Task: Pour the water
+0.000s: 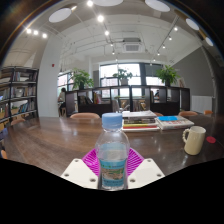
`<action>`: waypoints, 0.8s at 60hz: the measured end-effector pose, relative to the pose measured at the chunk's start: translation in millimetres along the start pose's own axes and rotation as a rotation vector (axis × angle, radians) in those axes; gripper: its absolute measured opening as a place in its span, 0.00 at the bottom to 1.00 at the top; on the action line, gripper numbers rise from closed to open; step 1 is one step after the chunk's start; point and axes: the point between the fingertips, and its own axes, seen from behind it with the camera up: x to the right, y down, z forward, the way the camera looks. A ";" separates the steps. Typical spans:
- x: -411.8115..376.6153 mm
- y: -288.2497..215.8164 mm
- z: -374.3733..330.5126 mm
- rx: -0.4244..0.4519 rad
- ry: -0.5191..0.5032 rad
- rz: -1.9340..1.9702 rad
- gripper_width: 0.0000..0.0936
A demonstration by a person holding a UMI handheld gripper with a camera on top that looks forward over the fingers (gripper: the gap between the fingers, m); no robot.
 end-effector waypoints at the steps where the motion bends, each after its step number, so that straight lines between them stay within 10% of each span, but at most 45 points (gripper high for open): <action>1: -1.0 -0.6 0.1 0.003 -0.007 -0.001 0.30; 32: 123.3 -83.3 5.8 0.103 -0.015 0.835 0.30; 48: 200.2 -132.3 18.7 0.292 -0.113 1.462 0.33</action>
